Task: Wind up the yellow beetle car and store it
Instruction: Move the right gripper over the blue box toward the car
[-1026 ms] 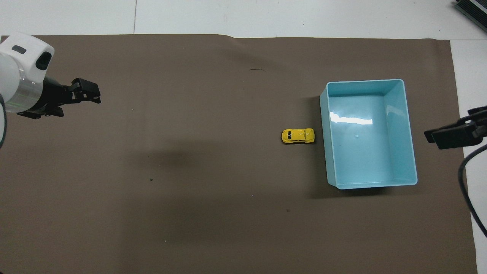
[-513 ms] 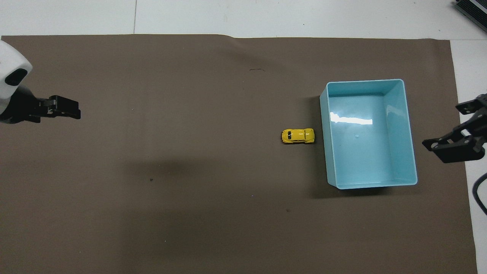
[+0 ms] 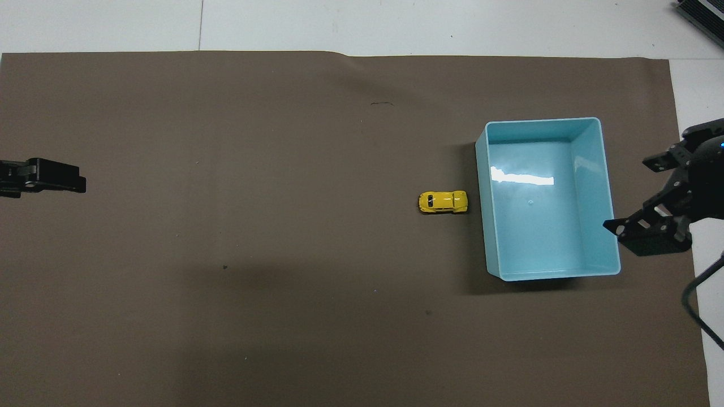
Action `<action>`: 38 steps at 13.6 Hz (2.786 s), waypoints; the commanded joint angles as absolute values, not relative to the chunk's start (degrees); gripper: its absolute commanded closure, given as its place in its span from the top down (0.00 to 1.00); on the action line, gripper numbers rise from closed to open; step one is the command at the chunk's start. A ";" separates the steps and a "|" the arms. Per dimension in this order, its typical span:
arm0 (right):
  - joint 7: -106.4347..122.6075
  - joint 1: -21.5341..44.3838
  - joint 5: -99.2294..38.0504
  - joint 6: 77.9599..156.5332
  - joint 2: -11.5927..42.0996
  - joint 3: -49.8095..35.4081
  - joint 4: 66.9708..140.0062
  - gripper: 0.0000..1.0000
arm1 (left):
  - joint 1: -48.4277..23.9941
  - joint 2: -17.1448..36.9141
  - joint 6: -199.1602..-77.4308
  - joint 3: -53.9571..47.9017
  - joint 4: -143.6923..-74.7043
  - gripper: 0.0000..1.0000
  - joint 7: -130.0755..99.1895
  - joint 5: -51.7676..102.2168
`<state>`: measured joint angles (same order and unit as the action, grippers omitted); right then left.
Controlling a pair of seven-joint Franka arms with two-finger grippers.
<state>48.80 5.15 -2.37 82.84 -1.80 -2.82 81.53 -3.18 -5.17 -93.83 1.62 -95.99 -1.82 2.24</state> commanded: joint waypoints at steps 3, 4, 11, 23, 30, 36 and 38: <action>58.43 4.92 -2.29 86.04 -2.55 -5.18 84.55 1.00 | -2.81 -7.64 -89.83 0.70 -95.80 1.00 -1.14 1.85; 60.27 6.05 -2.29 87.09 -2.46 -5.10 84.99 1.00 | -2.81 -7.73 -89.22 0.53 -95.80 1.00 -1.14 1.93; 71.09 6.68 -2.29 87.45 -2.46 -5.10 85.95 1.00 | -2.73 -7.74 -89.30 0.53 -95.62 1.00 -1.67 2.29; 77.69 9.75 -3.25 88.85 2.72 -5.27 86.48 1.00 | -1.76 -7.82 -87.19 1.05 -95.62 1.00 -1.23 1.67; 77.34 11.34 -3.43 90.70 4.83 -5.27 87.01 1.00 | -1.05 -5.73 -86.40 0.97 -91.08 1.00 -1.23 1.76; 77.34 11.95 -3.34 96.06 5.18 -5.27 91.31 1.00 | -1.14 -4.83 -85.43 0.97 -89.82 1.00 -1.40 1.23; 77.61 11.95 -3.34 97.55 5.27 -5.27 92.63 1.00 | -1.14 -5.19 -85.95 0.97 -90.88 1.00 -1.67 1.32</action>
